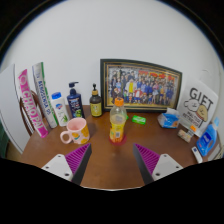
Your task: Pour water
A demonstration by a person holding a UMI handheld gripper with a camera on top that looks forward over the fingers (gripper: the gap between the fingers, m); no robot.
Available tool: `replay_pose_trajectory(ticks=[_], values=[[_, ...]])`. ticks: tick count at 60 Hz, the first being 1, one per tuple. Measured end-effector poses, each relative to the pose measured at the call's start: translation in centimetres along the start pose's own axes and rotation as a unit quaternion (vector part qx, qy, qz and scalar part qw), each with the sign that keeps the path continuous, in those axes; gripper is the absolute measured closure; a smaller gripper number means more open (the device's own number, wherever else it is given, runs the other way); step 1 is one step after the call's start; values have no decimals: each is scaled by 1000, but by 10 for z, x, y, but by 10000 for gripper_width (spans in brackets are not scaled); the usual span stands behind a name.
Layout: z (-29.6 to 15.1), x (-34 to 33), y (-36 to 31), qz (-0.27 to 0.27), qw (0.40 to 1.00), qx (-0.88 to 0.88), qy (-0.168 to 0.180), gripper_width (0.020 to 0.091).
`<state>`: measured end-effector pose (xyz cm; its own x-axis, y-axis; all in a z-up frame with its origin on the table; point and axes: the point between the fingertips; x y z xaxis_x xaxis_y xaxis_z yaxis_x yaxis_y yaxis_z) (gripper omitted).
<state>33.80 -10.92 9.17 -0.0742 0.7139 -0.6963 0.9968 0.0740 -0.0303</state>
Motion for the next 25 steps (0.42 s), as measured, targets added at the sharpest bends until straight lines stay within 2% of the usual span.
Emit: replay_pose_trajectory(ticks=[11,25], values=[[36,-91,-25,30,999,-10,11,253],[59,-141,-44,36,999,-8,23,252]])
Point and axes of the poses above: the point between the fingertips, and its own axes, seen from behind it with the camera up: y to the right, z down, x forward, the way the camera looks, and after that the axes turned 11 degrees about -y, right-handed
